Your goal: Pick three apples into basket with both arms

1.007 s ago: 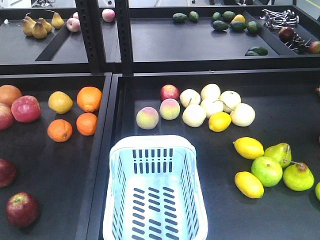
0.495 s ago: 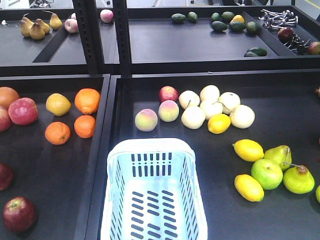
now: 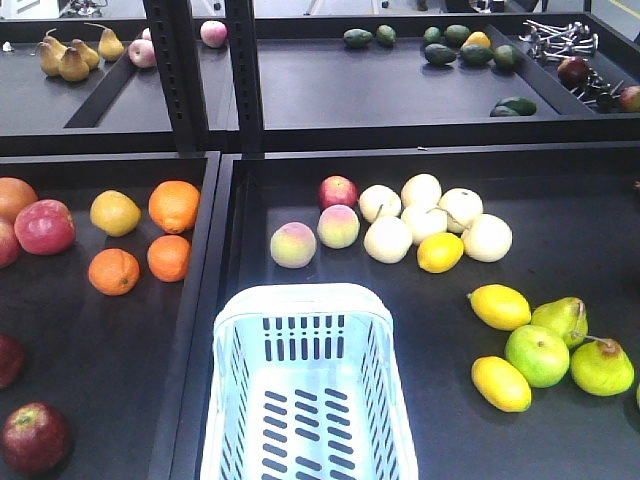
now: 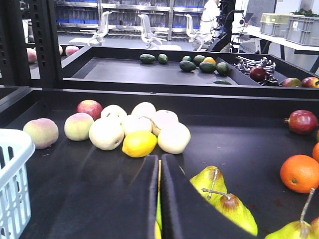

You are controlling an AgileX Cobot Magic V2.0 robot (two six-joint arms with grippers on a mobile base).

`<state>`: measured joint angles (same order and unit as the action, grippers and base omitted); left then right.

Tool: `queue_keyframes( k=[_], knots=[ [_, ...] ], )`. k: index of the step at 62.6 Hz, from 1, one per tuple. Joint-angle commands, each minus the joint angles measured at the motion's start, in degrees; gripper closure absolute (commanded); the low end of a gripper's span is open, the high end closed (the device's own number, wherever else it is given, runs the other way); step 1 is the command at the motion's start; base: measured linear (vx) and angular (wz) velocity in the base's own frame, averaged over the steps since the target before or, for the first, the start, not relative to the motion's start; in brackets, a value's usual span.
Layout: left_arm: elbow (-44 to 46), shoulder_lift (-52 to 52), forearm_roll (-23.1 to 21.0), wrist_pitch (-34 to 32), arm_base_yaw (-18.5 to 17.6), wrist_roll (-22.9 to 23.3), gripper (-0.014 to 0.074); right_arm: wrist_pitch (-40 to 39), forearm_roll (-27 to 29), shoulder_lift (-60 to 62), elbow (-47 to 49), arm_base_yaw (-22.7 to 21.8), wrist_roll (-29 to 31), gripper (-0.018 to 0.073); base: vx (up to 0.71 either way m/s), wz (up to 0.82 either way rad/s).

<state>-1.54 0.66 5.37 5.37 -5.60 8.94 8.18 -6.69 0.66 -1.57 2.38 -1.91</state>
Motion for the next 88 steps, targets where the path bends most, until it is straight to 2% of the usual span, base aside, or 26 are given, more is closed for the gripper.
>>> queue_keyframes(
  k=[1,79,88],
  knots=[
    [0.1,0.9,-0.1,-4.3,0.0,0.4,0.0603,-4.4,-0.4,0.8,-0.8,-0.4,0.5,0.0568,0.00,0.02],
    [0.1,0.9,-0.1,-4.3,0.0,0.4,0.0603,-4.4,-0.4,0.8,-0.8,-0.4,0.5,0.0568,0.00,0.02],
    [0.1,0.9,0.4,-4.3,0.0,-1.1,0.0603,-4.4,-0.4,0.8,-0.8,-0.4,0.5,0.0568,0.00,0.00]
  ],
)
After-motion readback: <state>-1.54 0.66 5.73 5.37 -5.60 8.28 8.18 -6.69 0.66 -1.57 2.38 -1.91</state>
